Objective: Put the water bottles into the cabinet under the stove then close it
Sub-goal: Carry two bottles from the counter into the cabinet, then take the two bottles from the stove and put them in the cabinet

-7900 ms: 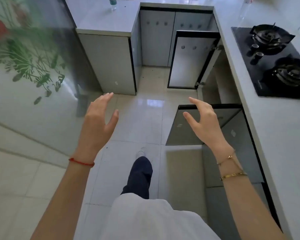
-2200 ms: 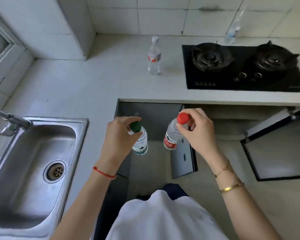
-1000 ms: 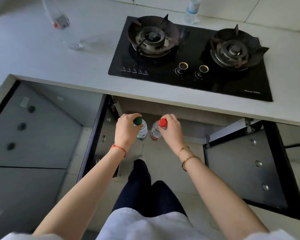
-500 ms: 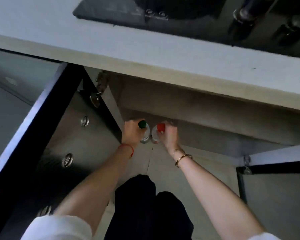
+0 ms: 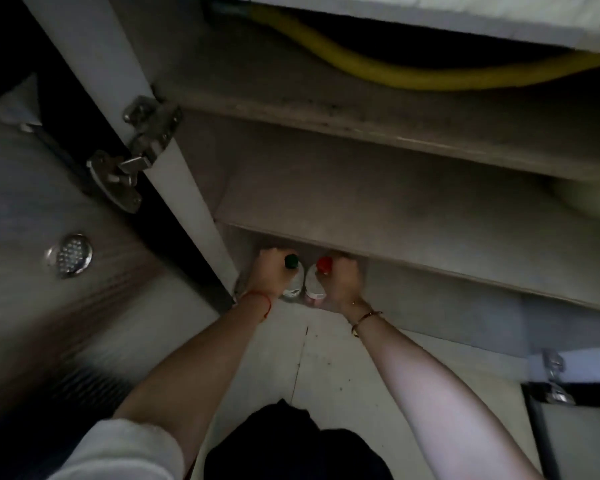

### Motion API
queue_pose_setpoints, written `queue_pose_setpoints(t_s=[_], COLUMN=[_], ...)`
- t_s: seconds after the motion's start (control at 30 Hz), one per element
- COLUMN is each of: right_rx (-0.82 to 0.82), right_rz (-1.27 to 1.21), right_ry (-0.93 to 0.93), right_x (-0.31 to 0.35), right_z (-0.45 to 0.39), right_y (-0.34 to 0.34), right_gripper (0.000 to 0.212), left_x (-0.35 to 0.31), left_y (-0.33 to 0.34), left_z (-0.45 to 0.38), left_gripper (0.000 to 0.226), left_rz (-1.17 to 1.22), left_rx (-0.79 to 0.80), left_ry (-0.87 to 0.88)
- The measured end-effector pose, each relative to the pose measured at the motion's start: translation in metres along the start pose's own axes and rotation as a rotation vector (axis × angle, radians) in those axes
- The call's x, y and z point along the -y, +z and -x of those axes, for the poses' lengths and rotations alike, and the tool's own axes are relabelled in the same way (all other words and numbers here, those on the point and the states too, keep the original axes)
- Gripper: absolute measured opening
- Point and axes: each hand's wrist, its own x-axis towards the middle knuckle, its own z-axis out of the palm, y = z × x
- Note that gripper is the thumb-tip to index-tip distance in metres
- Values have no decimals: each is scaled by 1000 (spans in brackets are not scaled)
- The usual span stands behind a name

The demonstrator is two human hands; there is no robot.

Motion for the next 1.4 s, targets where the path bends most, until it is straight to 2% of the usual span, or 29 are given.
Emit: queue_pose_setpoints(t_s=[0.27, 0.37, 0.5, 0.63, 0.77, 0.9, 1.2, 1.4], right_rx=[22, 9, 21, 28, 7, -23, -109, -185], right_rz=[-56, -66, -47, -86, -87, -81, -68, -44], right_ry=[-6, -23, -38, 22, 42, 82, -64, -194], right_x=[-3, -3, 4, 14, 34, 61, 164, 222], right_z=[2, 8, 22, 63, 128, 199, 343, 409], right_y=[5, 3, -15, -53, -115, -185, -358, -443], right_gripper=[27, 30, 34, 36, 30, 37, 40, 46], left_x=[-3, -4, -9, -21, -56, -116, -239, -291], left_y=[8, 5, -8, -39, -92, -165, -343, -446], left_z=[-9, -7, 7, 49, 110, 174, 316, 390], left_gripper=[21, 32, 57, 59, 56, 55, 54, 53], left_rz=[-10, -12, -21, -36, 13, 39, -94, -181], left_rx=[12, 43, 93, 78, 44, 8, -108, -216], left_ry=[19, 4, -18, -60, -30, -5, 123, 218])
